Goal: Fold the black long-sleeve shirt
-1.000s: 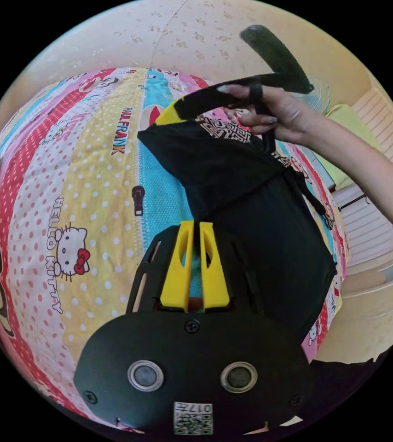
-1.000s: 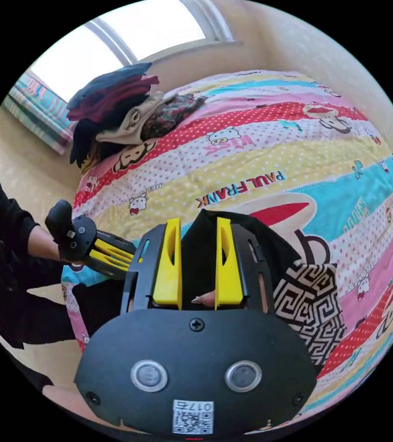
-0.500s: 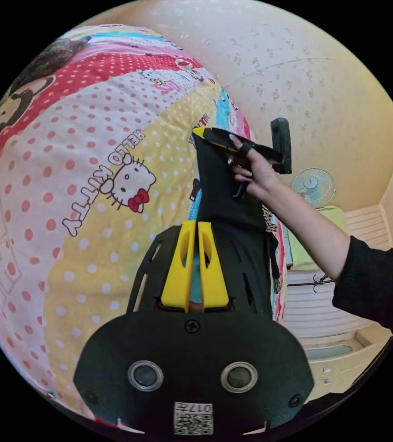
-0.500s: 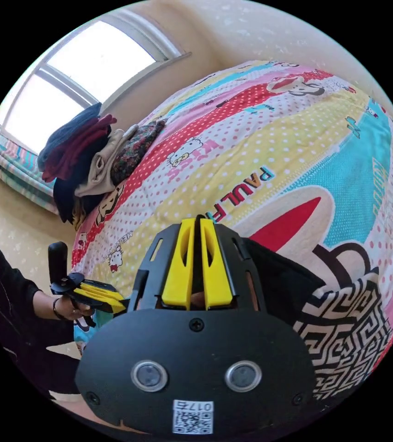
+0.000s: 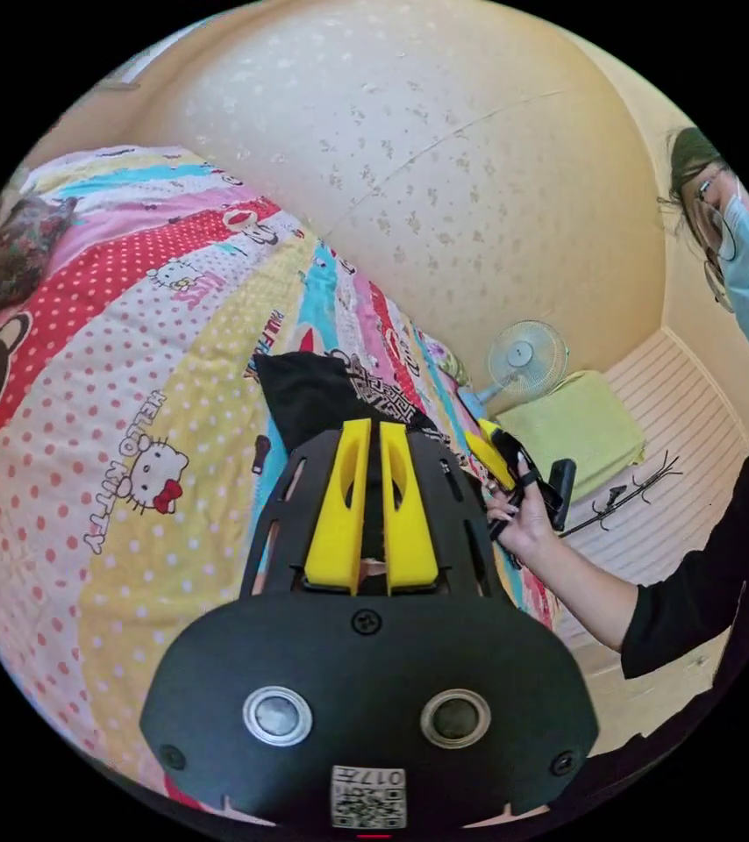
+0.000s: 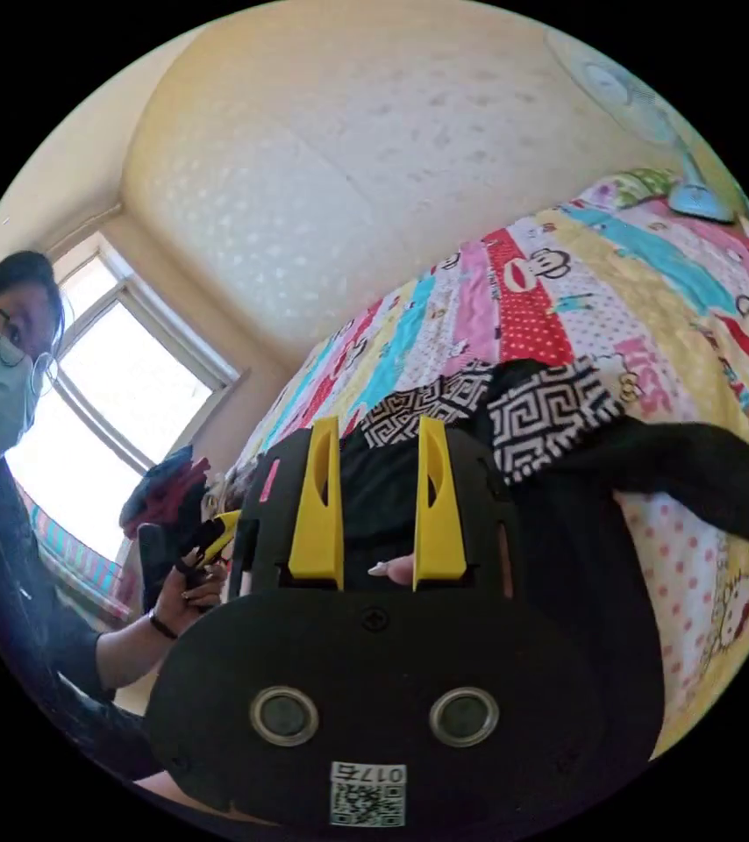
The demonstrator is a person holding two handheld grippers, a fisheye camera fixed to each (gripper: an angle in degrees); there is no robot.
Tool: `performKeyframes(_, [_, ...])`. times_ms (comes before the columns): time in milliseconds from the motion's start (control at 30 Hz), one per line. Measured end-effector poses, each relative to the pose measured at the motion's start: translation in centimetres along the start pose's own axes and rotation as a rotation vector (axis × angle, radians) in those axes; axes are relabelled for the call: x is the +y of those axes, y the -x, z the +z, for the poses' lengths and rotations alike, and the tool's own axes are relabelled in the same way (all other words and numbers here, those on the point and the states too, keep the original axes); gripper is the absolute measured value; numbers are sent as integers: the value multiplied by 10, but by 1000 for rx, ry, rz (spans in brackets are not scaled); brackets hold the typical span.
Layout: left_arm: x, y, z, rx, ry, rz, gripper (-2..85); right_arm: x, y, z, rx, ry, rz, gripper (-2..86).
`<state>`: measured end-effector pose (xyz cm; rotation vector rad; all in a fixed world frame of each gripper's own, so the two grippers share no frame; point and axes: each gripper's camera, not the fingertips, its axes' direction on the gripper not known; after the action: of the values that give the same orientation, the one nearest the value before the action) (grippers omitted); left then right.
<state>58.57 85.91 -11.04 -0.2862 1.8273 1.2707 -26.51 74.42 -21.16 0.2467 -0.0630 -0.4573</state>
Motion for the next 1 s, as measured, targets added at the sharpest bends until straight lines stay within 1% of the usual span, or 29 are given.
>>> performKeyframes(33, [-5,-8,11,26,6,12,32,23,-27,-41,18,-107,131,126])
performKeyframes(67, [-14,-23,35,70,24,40,35,44,-55,-76,26,-165,253,124])
performKeyframes(100, [-22,-38,61,87,67,69,36,54,-70,-94,31,-182,311,124])
performKeyframes(133, [-25,-46,75,85,99,85,36,73,-95,-128,56,-225,415,123])
performKeyframes(167, [-29,-58,105,73,168,125,39,94,-117,-164,92,-317,521,123])
performKeyframes(200, [-28,-67,134,53,233,175,42,104,-126,-182,103,-374,572,124])
performKeyframes(233, [-25,-70,148,38,266,198,44,125,-143,-216,112,-489,667,125])
performKeyframes(267, [-16,-72,176,5,337,235,47,142,-155,-246,131,-585,731,127])
performKeyframes(300, [-3,-68,203,-19,436,246,50,149,-160,-258,145,-614,750,129])
performKeyframes(333, [5,-65,216,-21,499,239,48,159,-171,-277,174,-623,779,132])
performKeyframes(367, [20,-55,234,-14,576,205,44,167,-181,-291,218,-604,820,135])
performKeyframes(400, [24,-46,228,12,496,167,21,171,-185,-296,237,-598,845,137])
performKeyframes(467, [21,-32,229,69,498,102,4,194,-198,-307,237,-637,923,138])
performKeyframes(500, [19,-27,230,95,496,82,-1,199,-201,-307,221,-645,922,135])
performKeyframes(600, [18,-28,229,91,477,109,-6,213,-213,-290,165,-635,945,101])
performKeyframes(633, [18,-28,229,96,472,109,-6,216,-215,-284,140,-671,965,68])
performKeyframes(667, [17,-24,228,124,465,99,-7,213,-218,-280,103,-705,971,44])
performKeyframes(800, [14,-11,228,196,453,39,-9,170,-230,-280,-33,-721,883,19])
performKeyframes(900, [11,-9,228,207,451,36,-9,99,-225,-302,-137,-693,670,12])
performKeyframes(967, [10,-5,228,231,448,23,-9,40,-209,-328,-200,-639,411,10])
performKeyframes(1000, [9,-2,228,249,446,11,-9,29,-204,-335,-191,-611,361,10])
